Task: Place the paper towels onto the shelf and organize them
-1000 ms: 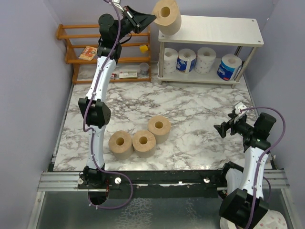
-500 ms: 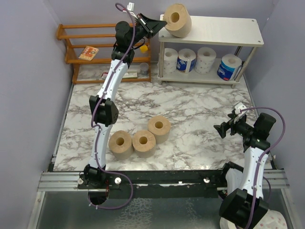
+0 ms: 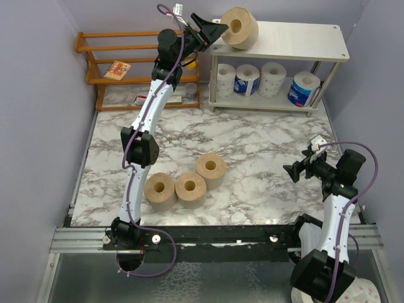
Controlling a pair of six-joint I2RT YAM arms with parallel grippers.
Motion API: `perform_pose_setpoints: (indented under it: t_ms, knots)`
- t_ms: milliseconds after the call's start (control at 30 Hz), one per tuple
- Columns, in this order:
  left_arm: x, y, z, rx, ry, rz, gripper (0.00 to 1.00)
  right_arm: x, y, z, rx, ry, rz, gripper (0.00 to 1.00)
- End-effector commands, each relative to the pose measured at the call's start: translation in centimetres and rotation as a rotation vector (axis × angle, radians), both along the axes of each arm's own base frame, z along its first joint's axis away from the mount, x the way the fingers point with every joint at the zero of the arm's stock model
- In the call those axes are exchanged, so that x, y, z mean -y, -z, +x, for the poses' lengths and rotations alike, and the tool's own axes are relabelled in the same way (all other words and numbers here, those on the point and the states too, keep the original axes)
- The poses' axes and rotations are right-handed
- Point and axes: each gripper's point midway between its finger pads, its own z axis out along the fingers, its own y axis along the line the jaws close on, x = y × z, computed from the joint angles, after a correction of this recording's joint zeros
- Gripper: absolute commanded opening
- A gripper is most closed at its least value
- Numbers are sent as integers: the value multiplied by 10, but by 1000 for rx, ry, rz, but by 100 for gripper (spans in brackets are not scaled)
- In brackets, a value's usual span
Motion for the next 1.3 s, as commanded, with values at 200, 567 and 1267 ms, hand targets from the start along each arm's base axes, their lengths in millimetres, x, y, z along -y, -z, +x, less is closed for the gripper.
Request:
perform_pose_setpoints:
  t_ms: [200, 567, 1267]
  knots:
    - [-17, -76, -30, 199, -86, -19, 99, 4, -1, 3, 14, 14, -7, 98]
    - [-19, -80, -37, 216, -80, 20, 99, 4, -1, 3, 15, 17, -7, 98]
    - [-181, 101, -103, 46, 79, 790, 99, 5, -5, 2, 28, 29, -13, 99]
